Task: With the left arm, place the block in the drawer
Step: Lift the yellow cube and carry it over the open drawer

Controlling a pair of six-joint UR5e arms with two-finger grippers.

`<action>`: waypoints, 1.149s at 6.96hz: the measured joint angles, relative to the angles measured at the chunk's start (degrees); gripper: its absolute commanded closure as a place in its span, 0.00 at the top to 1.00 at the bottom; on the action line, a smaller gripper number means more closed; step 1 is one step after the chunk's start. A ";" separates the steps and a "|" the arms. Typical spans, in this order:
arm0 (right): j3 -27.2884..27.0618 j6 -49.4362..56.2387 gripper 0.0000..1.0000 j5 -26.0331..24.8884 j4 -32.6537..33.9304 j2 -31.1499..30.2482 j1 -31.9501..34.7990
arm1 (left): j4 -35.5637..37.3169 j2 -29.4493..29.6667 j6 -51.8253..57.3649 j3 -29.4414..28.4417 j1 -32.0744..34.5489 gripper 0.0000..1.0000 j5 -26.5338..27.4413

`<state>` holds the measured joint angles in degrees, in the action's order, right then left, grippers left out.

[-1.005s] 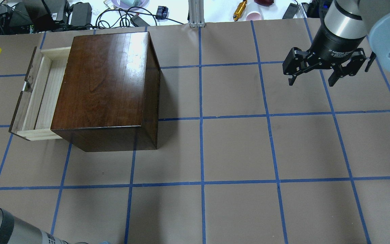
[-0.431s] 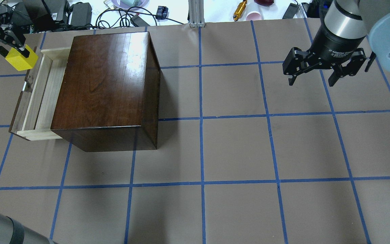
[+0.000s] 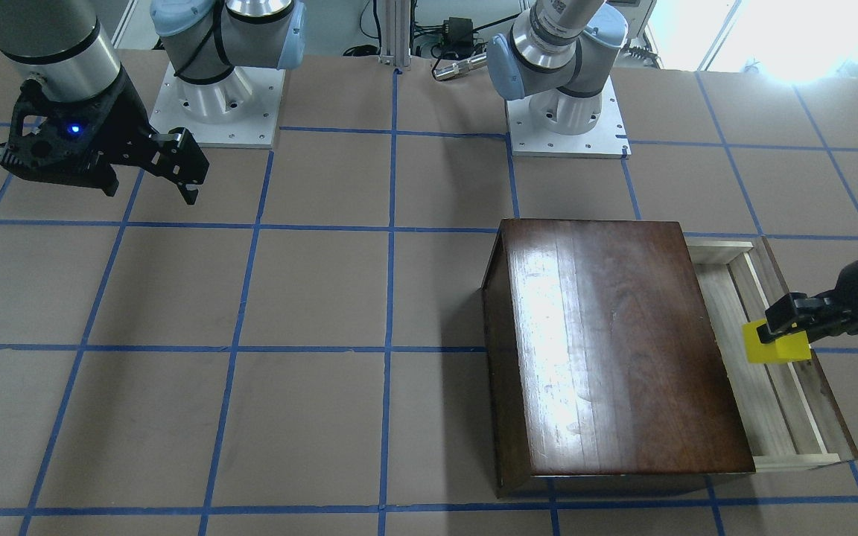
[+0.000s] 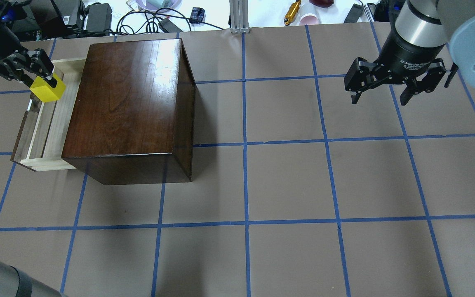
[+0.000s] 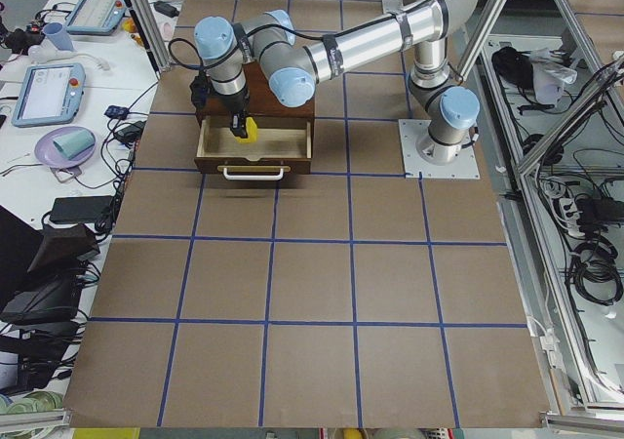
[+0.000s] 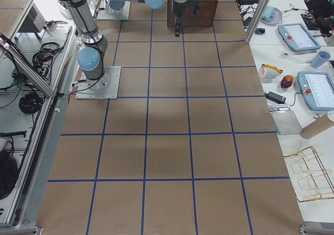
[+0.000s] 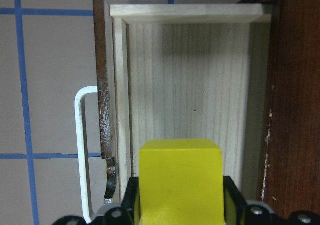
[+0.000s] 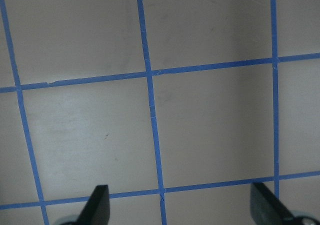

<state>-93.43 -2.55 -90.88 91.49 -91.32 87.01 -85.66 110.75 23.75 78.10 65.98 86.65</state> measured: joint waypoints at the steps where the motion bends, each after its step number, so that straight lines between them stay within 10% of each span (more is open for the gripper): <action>1: 0.00 0.00 1.00 0.00 0.00 0.00 0.00 | 1.88 -0.01 0.03 2.14 0.13 0.34 0.14; 4: 0.00 0.00 1.00 0.00 0.00 0.02 0.00 | 6.87 0.24 0.01 6.55 0.09 0.38 0.50; 5: 0.00 0.00 1.00 0.00 0.00 0.01 0.00 | 7.37 0.41 -0.01 6.89 0.05 0.99 0.53; 8: 0.00 0.00 1.00 0.00 0.00 0.00 0.00 | 7.55 0.50 -0.02 7.02 0.03 1.00 0.67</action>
<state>-93.43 -2.55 -90.88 91.49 -91.32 87.01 -78.11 111.25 23.73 85.12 66.01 87.31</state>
